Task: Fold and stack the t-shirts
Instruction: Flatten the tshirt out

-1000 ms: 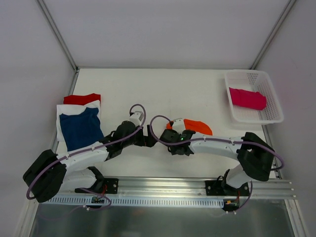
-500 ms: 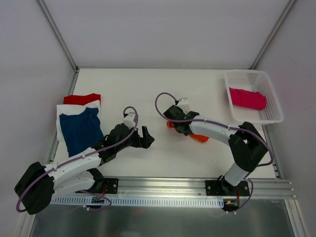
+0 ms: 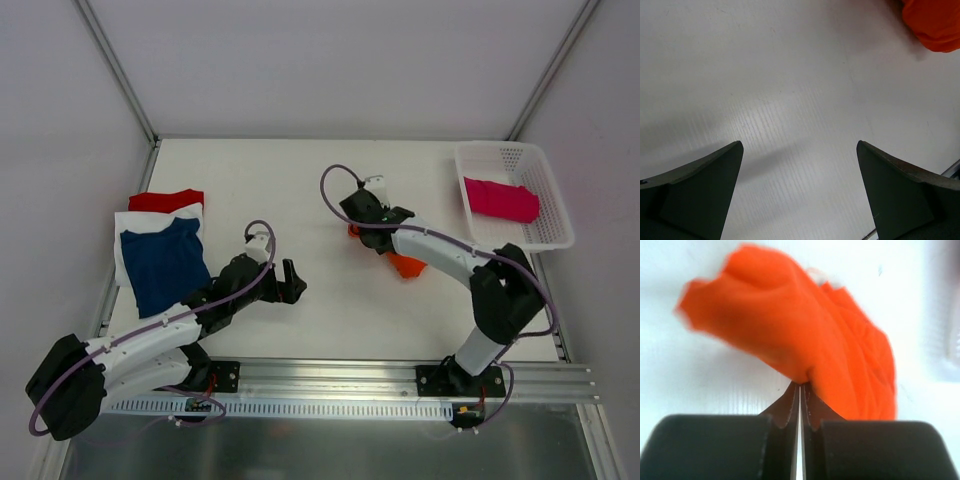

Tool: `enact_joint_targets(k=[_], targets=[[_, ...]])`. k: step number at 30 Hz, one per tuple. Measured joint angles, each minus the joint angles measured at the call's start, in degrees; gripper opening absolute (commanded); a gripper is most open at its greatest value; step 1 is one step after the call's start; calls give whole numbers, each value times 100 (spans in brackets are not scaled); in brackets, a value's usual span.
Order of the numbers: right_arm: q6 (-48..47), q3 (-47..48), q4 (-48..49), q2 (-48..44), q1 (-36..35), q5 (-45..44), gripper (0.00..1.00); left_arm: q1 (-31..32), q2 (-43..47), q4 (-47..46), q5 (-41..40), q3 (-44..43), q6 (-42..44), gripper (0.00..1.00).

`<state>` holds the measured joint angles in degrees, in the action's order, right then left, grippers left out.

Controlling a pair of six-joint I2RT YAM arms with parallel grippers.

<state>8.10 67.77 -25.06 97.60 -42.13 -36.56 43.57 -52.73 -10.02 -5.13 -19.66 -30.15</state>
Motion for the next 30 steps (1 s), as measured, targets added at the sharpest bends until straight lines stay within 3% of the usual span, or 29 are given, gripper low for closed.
enact_joint_targets(k=[16,23,30], targets=[[-1003,2468,-907,-3097,-168,809,2,0,-774,-374,61,33,-81,99],[-1043,3663,-1333,-3193,-92,2299,3,0,-841,-509,81,33,-146,99],[-535,3252,-1152,-2846,-85,4179,3,0,-857,-566,166,33,-232,99]])
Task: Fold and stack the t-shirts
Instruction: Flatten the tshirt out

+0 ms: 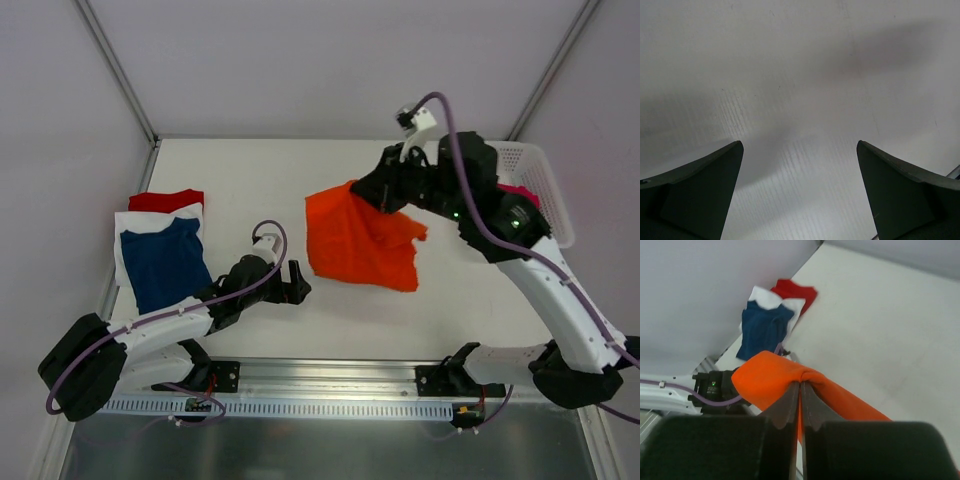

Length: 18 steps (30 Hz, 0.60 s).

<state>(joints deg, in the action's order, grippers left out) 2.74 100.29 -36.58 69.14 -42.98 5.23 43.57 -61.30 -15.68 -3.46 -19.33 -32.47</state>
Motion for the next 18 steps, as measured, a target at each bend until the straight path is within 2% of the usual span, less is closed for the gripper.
enact_joint_targets(k=[5,8,10,13,18], targets=[[389,-999,247,415,-72,833,3,0,74,24,-13,0,2,99],[501,-1423,249,409,-105,977,4,0,160,98,-109,0,7,99],[466,-1523,212,302,-116,699,4,0,179,149,-173,0,7,99],[328,-1777,138,-90,-52,-197,4,0,179,190,-179,-2,7,99],[164,-2435,76,-531,782,-1119,4,0,179,238,-181,-24,9,99]])
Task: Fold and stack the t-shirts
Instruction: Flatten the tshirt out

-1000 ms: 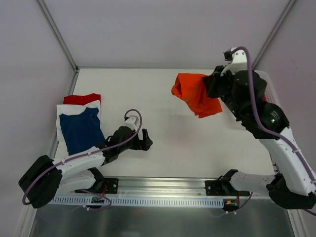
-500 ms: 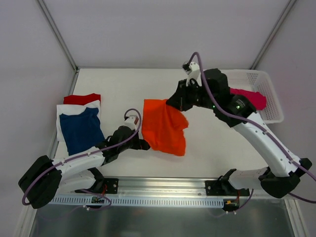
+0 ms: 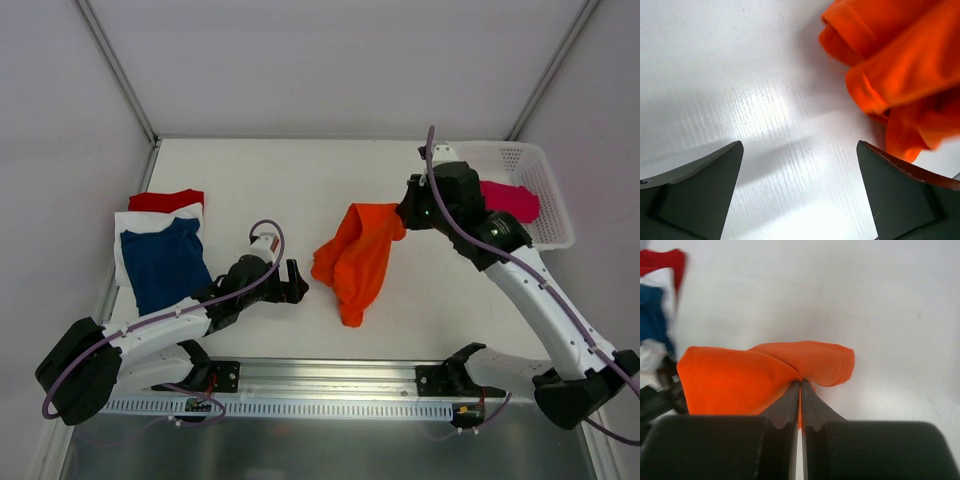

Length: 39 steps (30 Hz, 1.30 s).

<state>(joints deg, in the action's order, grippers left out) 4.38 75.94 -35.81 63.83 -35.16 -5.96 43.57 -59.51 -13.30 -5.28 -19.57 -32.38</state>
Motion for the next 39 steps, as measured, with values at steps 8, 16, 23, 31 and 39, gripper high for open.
enact_joint_targets(k=[8,16,23,31,39], targets=[[-83,-501,317,1692,835,-555,9,0,-4,48,-4,-57,0,99],[-44,-542,402,2146,861,-909,47,0,289,328,-192,-57,44,99],[164,-813,122,868,-175,-1252,52,0,114,179,-107,-57,-9,99],[1047,-2291,85,-275,-1318,-1239,51,0,-852,-361,273,-59,-98,99],[1384,-2754,492,817,-1668,-1154,50,0,-911,-538,396,-125,-127,99]])
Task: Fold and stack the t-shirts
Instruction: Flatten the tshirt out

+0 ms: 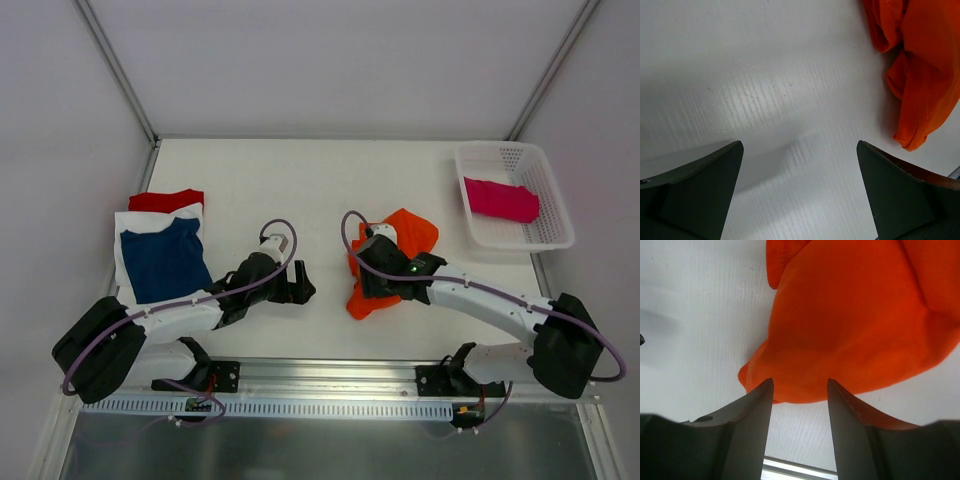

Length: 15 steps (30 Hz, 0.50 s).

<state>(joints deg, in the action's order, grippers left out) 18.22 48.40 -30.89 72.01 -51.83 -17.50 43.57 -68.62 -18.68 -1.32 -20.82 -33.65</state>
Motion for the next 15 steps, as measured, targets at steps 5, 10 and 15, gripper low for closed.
enact_joint_targets(k=[5,10,15], targets=[[74,9,378,487,-160,92,50,0,151,66,-9,2,4,99],[85,153,448,619,-275,116,50,0,221,118,-35,2,11,99],[87,297,474,621,-328,122,50,0,219,142,-35,0,11,99]])
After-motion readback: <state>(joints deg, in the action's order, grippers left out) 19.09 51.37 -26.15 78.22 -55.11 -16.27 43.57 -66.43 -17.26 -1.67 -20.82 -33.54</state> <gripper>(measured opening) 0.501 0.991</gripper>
